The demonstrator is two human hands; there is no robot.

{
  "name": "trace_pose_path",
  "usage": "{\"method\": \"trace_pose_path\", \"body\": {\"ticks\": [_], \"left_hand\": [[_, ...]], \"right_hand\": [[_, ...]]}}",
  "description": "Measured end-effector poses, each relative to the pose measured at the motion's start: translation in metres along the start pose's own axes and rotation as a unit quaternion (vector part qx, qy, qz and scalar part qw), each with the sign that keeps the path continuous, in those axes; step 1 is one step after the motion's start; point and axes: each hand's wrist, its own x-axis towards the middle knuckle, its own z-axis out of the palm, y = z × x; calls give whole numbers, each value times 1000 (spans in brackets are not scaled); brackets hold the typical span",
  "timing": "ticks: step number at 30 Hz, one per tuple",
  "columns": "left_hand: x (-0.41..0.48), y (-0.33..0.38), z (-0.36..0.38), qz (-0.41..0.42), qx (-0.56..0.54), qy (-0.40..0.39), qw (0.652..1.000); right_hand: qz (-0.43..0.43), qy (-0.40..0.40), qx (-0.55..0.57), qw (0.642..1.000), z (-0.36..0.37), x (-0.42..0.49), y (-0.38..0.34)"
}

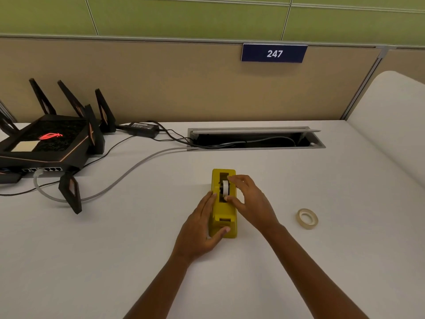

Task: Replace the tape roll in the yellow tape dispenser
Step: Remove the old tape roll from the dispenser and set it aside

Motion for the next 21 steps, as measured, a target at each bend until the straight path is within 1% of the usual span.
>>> {"method": "trace_pose_path", "body": {"ticks": [2,4,9,21], "left_hand": [[3,-2,0,5,4,-9,1000],[6,-3,0,5,5,-20,1000],[11,-5,1,4,2,-31,1000],[11,-3,1,10,-4,-27,1000]], "right_hand": [[5,-23,-25,999,0,3,-1],[6,-29,-43,999,0,4,-2],[6,-26,-64,998,-1,7,-3],[5,-10,-77,997,3,6,-8]]}}
